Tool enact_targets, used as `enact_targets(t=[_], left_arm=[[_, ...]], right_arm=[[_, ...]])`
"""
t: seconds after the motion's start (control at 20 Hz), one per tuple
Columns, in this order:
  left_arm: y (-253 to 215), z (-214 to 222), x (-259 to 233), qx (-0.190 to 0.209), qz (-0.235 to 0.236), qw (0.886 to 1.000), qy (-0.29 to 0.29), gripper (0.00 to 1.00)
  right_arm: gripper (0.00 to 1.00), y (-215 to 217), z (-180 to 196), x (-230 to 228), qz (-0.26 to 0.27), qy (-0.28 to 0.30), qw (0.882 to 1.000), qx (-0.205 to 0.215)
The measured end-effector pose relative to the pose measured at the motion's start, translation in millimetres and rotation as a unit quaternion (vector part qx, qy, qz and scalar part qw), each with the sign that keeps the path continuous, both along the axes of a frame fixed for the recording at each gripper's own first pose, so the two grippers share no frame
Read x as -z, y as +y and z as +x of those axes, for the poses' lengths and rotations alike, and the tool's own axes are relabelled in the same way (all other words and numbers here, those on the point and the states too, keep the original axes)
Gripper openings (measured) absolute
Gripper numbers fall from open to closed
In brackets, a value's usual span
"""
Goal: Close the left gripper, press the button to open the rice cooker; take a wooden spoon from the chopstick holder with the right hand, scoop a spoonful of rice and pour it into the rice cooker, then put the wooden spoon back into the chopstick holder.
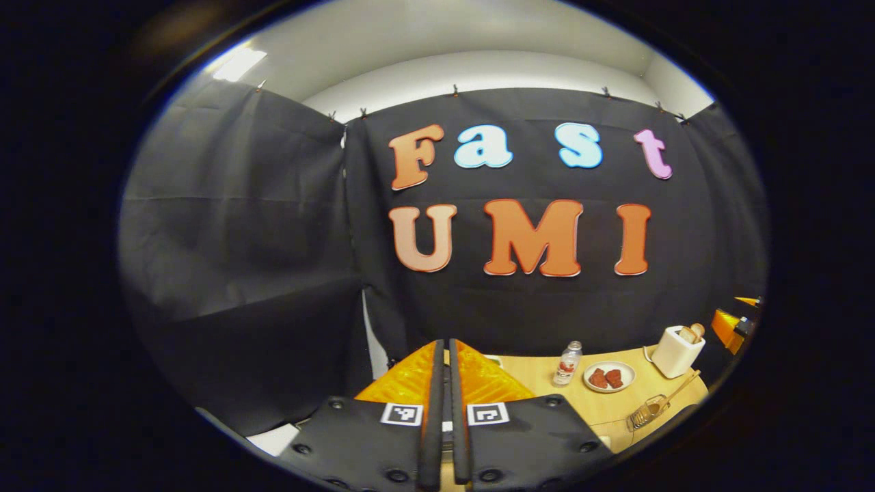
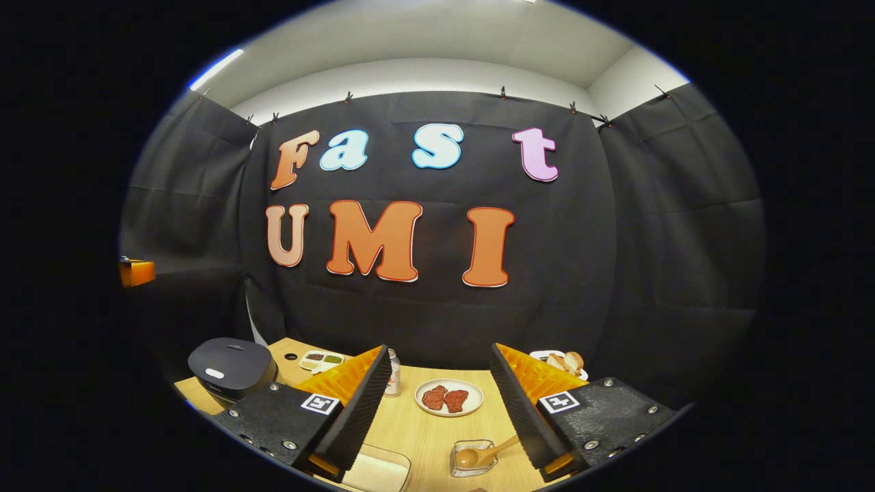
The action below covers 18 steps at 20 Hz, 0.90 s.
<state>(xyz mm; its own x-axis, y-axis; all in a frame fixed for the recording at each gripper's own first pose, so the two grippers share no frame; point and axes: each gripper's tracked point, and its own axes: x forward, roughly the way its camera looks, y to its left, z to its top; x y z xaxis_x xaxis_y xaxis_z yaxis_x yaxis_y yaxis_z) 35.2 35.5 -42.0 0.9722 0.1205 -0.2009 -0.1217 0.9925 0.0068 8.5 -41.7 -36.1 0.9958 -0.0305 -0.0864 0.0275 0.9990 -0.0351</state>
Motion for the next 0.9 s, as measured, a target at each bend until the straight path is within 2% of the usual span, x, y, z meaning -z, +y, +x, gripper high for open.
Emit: enact_targets(t=[0.05,0.15,0.2,0.35,0.55,0.65,0.7,0.75,0.9], left_arm=[[-3,1,12,0.007,-0.023,0.999,0.021,0.08],[8,7,35,-0.005,-0.057,0.996,0.071,0.1],[7,12,45,-0.003,-0.075,0.993,0.096,0.05],[14,21,84,-0.01,-0.111,0.979,0.171,0.05],[12,29,128,-0.007,-0.174,0.947,0.27,0.05],[15,32,142,-0.012,-0.181,0.935,0.304,0.05],[13,33,146,-0.012,-0.186,0.93,0.317,0.0],[10,36,152,-0.008,-0.196,0.922,0.333,0.05],[1,37,174,-0.005,-0.223,0.9,0.375,0.05]], right_arm=[[0.93,-4,-1,2,-0.004,0.004,1.0,0.003],[0.93,-12,-2,6,-0.011,0.007,1.0,0.013],[0.91,-15,-3,7,-0.013,0.009,1.0,0.016],[0.91,-24,-7,10,-0.018,0.013,0.999,0.026],[0.91,-39,-16,16,-0.028,0.02,0.998,0.044],[0.91,-46,-22,20,-0.03,0.027,0.998,0.056],[0.91,-49,-27,23,-0.031,0.031,0.997,0.062],[0.91,-52,-31,26,-0.032,0.035,0.997,0.068],[0.91,-62,-42,32,-0.034,0.046,0.995,0.087]])
